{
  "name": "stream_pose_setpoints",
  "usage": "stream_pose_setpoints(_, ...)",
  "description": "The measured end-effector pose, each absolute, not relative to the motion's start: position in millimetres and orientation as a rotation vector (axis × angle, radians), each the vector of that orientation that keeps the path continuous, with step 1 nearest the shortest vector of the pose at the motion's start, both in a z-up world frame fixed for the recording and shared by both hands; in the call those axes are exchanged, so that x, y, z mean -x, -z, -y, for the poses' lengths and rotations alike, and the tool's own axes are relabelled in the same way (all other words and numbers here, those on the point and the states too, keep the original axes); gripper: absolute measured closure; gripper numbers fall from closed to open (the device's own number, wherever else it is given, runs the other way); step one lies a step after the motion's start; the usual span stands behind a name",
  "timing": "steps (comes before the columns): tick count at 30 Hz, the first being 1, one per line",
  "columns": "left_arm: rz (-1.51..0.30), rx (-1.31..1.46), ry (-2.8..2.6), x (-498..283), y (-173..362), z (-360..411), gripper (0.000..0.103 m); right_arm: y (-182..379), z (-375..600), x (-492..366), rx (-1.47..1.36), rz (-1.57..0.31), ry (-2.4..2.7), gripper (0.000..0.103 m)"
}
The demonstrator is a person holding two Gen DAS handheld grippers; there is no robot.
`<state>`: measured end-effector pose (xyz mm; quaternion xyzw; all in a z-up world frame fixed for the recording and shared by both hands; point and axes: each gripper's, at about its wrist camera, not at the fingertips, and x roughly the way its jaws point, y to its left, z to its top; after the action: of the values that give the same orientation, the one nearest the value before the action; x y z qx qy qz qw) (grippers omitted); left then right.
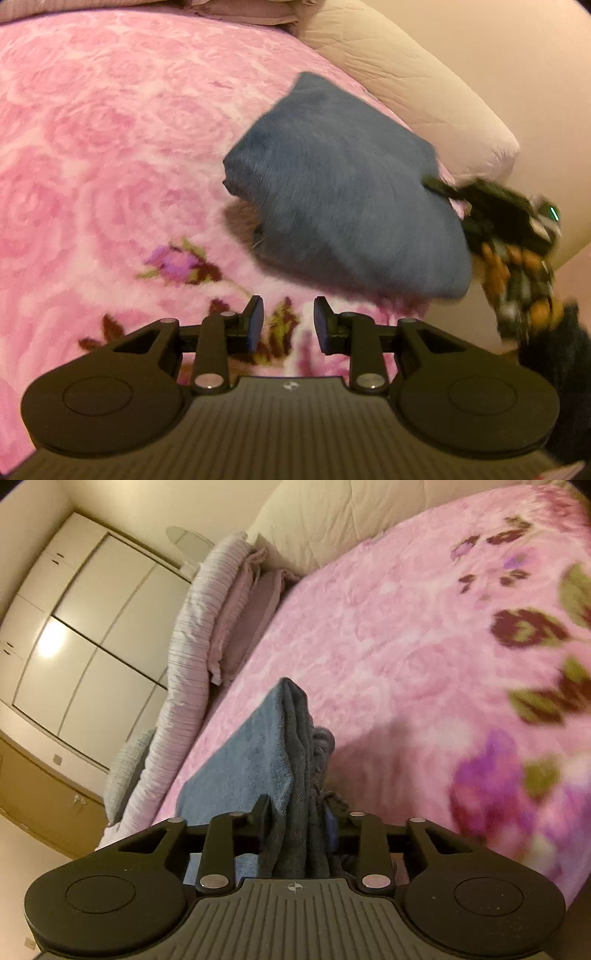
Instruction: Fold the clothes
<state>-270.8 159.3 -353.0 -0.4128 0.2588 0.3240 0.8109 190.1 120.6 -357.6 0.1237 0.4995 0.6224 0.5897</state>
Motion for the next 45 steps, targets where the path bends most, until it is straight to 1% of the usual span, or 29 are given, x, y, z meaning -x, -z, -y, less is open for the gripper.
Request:
stream_pose_setpoints(2,-0.529,0.904,-0.694,275.8,354.7,-160.1,0.079,354.9,-85.3,-177.1,-0.34,-1.135,-1.397,0.044)
stream_pose_setpoints(4,-0.513,0.928,-0.698,280.2,356.9,-161.1,0.079,353.4,-48.6,-162.9,-0.396,-1.123,-1.353,0.043)
stream_pose_setpoints(10,-0.494,0.977,-0.712,289.9,364.2,-163.3,0.079,365.3,19.5,-115.3,-0.462,-1.23,-1.298,0.043)
stream_pose_setpoints(16,-0.482,0.992,-0.703,288.2,365.4,-165.8,0.079,381.3,25.2,-124.1,-0.647,-1.322,-1.136,0.043)
stream_pose_setpoints(21,-0.452,1.003,-0.704,290.1,364.1,-172.3,0.077,383.8,27.0,-119.8,-0.636,-1.353,-1.158,0.043)
stream_pose_setpoints(23,-0.43,1.026,-0.709,292.4,365.3,-176.5,0.077,384.6,19.2,-116.2,-0.608,-1.335,-1.162,0.044)
stream_pose_setpoints(24,-0.415,1.047,-0.713,294.1,366.0,-179.2,0.077,385.1,14.2,-114.9,-0.593,-1.323,-1.162,0.047)
stream_pose_setpoints(25,-0.4,1.063,-0.717,295.8,366.2,-181.6,0.077,384.0,10.1,-115.8,-0.572,-1.306,-1.15,0.059)
stream_pose_setpoints(26,-0.383,1.073,-0.718,297.8,365.5,-183.6,0.076,382.3,6.5,-117.7,-0.548,-1.288,-1.132,0.067)
stream_pose_setpoints(27,-0.366,1.078,-0.718,300.1,364.4,-185.4,0.075,381.3,3.8,-121.2,-0.536,-1.276,-1.122,0.07)
stream_pose_setpoints(28,-0.352,1.081,-0.717,301.7,363.7,-187.0,0.075,380.6,1.4,-125.5,-0.531,-1.267,-1.116,0.071)
stream_pose_setpoints(32,-0.314,1.099,-0.681,300.9,365.4,-191.2,0.074,373.6,-5.5,-136.3,-0.46,-1.279,-1.143,0.07)
stream_pose_setpoints(33,-0.302,1.106,-0.669,300.5,366.1,-191.5,0.074,369.8,-5.0,-137.7,-0.431,-1.286,-1.153,0.069)
stream_pose_setpoints(34,-0.285,1.116,-0.658,300.9,367.1,-191.6,0.074,364.0,-2.8,-136.8,-0.392,-1.279,-1.144,0.065)
stream_pose_setpoints(35,-0.268,1.128,-0.651,301.7,368.4,-191.8,0.073,353.5,1.3,-133.1,-0.343,-1.24,-1.131,0.064)
stream_pose_setpoints(39,-0.189,1.191,-0.632,306.3,375.3,-194.1,0.072,309.3,-2.8,-108.1,-0.114,-0.953,-1.201,0.064)
stream_pose_setpoints(42,-0.12,1.248,-0.607,306.1,381.9,-201.8,0.07,299.4,-24.7,-81.2,0.045,-0.831,-1.273,0.064)
stream_pose_setpoints(44,-0.083,1.279,-0.589,303.7,387.3,-209.0,0.07,299.4,-38.5,-64.3,0.139,-0.735,-1.286,0.064)
stream_pose_setpoints(45,-0.064,1.294,-0.58,302.5,390.0,-212.6,0.072,302.8,-45.0,-58.4,0.185,-0.707,-1.287,0.065)
